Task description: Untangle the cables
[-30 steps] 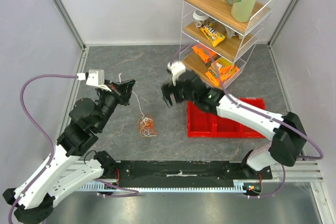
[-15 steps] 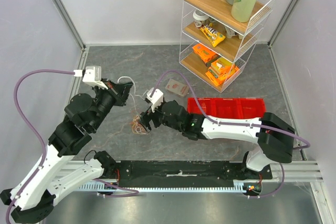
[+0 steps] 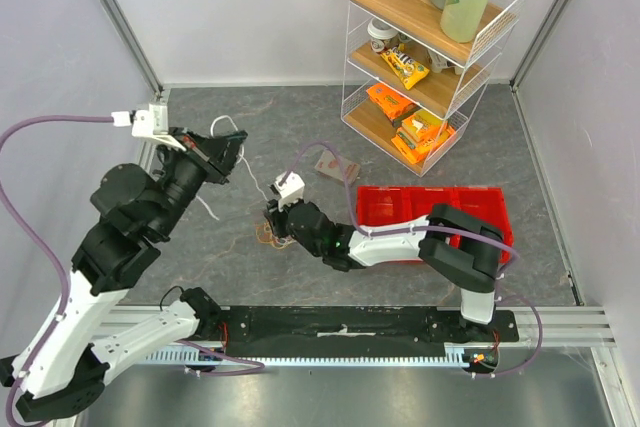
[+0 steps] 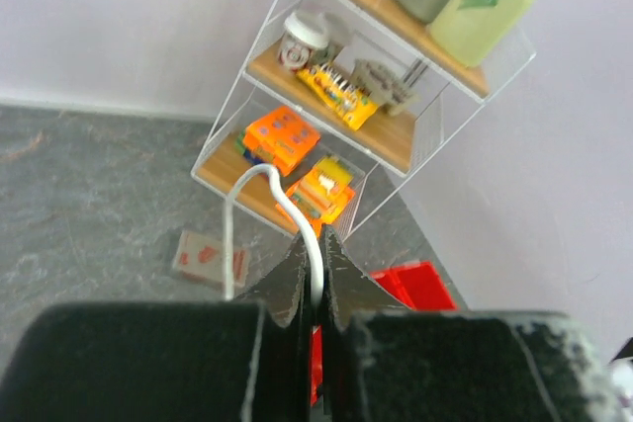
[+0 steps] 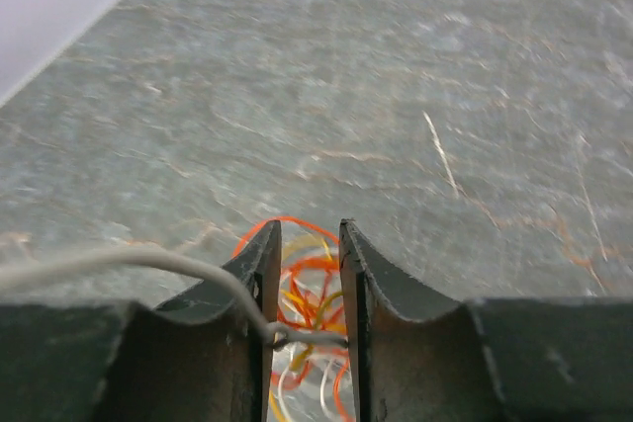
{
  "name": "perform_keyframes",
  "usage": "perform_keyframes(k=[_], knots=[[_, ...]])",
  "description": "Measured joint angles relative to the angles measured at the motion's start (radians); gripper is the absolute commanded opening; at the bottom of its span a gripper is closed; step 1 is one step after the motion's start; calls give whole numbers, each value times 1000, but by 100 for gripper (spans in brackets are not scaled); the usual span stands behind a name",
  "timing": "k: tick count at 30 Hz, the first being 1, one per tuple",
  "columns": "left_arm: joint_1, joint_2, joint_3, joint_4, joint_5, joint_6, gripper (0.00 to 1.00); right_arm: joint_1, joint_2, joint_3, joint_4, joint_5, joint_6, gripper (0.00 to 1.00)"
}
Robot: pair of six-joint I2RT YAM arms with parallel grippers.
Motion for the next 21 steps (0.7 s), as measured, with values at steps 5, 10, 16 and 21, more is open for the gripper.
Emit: perform_keyframes(k=[5, 10, 16, 21], knots=[[0, 68, 175, 19, 0, 71, 2, 0, 35, -116, 60, 75, 29, 52], [0, 155, 370, 65, -13, 158, 2, 0, 42, -185, 53, 82, 26, 71], [0, 187, 421, 79, -69, 226, 2, 0, 0, -184, 14, 74, 17, 87], [0, 179, 391, 71, -106, 229, 2, -1, -69, -182, -49, 50, 14, 98]])
